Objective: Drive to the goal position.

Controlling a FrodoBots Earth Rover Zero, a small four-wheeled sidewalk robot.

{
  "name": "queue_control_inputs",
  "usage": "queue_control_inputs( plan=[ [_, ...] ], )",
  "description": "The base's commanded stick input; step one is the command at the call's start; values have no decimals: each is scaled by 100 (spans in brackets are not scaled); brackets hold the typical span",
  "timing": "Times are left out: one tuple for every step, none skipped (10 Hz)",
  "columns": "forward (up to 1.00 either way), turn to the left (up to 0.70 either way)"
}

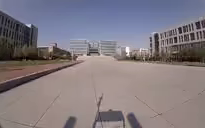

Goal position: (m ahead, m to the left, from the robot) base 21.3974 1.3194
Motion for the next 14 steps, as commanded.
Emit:
queue_control_inputs(
  plan=[
    [70, 0],
    [70, 0],
    [70, 0],
    [70, 0],
    [70, 0],
    [70, 0],
    [70, 0],
    [70, 0],
    [70, 0],
    [70, 0],
    [70, 0],
    [70, 0],
    [70, 0],
    [70, 0]
  ],
)
